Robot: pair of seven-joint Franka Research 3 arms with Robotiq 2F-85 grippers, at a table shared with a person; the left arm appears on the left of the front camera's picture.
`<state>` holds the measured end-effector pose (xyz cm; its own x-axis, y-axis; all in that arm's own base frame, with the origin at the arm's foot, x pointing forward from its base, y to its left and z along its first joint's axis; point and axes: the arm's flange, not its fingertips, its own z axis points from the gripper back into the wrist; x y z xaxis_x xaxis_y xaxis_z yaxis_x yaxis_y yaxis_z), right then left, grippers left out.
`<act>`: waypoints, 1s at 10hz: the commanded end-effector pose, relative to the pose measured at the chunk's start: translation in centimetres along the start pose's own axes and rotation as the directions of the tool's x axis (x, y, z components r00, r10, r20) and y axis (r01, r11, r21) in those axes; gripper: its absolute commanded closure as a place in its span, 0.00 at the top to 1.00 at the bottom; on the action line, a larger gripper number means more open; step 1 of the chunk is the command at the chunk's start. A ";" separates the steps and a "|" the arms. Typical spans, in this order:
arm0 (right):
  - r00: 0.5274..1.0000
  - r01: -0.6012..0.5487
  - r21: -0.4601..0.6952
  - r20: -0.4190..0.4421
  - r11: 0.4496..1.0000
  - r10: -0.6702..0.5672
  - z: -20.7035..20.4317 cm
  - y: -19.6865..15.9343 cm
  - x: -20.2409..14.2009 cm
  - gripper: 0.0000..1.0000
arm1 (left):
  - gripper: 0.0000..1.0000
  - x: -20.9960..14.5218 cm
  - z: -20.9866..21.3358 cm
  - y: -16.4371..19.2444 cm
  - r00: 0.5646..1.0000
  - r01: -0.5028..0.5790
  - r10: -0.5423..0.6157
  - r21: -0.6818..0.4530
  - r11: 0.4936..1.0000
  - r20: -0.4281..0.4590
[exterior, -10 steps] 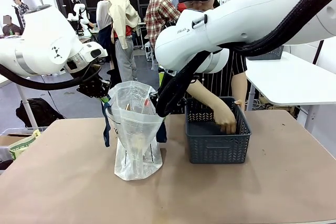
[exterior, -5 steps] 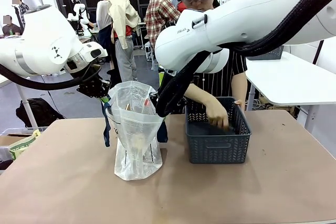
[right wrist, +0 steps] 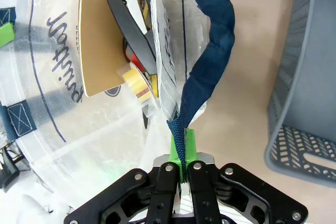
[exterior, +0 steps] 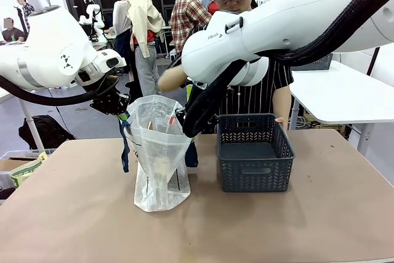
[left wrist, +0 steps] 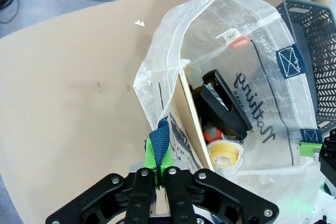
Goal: Transfer purchased items from the store into the shopping bag.
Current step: Move the Reusable shopping bag to the right side of the table.
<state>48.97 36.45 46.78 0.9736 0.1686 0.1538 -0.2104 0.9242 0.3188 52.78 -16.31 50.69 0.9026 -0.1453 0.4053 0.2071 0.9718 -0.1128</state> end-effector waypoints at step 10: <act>1.000 0.004 0.007 0.002 1.000 -0.004 0.1 0.0 0.0 0.00 | 0.00 -0.2 0.2 0.1 1.000 0.001 -0.001 0.002 1.000 -0.001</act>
<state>48.97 36.45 46.78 0.9736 0.1686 0.1538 -0.2104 0.9242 0.3188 52.78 -16.31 50.69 0.9026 -0.1453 0.4053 0.2071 0.9718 -0.1128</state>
